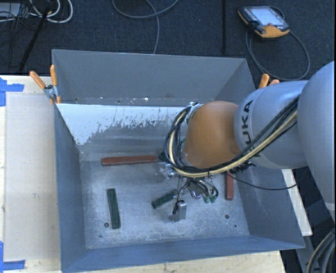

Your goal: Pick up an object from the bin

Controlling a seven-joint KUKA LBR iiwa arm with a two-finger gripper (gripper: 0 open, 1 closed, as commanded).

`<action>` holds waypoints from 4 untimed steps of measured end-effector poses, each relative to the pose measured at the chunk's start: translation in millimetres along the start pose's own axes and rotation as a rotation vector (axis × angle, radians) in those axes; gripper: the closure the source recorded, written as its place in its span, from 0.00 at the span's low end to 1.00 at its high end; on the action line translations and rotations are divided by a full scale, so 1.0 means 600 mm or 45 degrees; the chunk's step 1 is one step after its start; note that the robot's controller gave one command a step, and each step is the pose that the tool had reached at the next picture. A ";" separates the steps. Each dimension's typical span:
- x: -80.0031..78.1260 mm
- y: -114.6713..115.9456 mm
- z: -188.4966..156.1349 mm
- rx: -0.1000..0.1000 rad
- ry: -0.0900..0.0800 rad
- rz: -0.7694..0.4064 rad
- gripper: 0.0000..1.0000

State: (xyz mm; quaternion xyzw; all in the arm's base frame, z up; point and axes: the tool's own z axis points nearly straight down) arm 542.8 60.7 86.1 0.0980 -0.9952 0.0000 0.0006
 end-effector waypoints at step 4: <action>0.007 -0.004 0.018 -0.001 0.006 0.134 1.00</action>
Offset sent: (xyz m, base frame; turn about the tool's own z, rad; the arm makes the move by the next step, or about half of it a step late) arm 0.0000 0.0000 0.0000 0.0000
